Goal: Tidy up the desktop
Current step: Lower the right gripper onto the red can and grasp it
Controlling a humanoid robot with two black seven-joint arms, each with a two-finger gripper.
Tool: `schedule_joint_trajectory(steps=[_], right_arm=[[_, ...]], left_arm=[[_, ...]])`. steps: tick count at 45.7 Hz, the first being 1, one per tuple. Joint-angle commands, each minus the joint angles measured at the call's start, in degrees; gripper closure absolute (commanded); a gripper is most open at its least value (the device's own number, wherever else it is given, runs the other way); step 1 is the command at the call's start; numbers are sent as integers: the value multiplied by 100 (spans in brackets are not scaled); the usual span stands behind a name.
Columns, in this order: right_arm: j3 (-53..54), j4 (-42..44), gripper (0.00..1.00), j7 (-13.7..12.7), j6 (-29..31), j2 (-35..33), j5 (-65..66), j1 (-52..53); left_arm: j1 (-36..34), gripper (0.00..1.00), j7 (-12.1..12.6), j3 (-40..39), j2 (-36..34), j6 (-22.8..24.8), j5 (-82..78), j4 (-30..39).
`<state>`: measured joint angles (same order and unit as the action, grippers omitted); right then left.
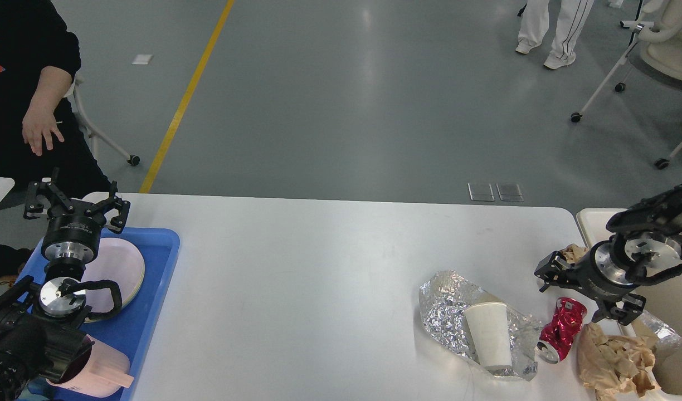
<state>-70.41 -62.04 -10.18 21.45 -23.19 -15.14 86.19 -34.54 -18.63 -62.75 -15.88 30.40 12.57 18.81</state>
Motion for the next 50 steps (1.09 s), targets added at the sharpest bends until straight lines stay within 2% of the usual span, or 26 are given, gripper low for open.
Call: schedule_joint_trajectory(steps=[1, 16, 27, 50], right_arm=[[1, 25, 0, -1, -563, 16, -32, -339], [616, 324, 0, -1, -730, 8, -50, -1104], [660, 676, 0, -1, -888, 25, -50, -1359], [897, 755, 2, -1, -1284, 60, -50, -1605]], left_arm=[[-9, 4, 0, 0, -2, 1, 0, 0], [-9, 4, 0, 0, -2, 1, 0, 0], [0, 4, 0, 0, -2, 1, 0, 0], [0, 4, 0, 0, -2, 1, 0, 0]])
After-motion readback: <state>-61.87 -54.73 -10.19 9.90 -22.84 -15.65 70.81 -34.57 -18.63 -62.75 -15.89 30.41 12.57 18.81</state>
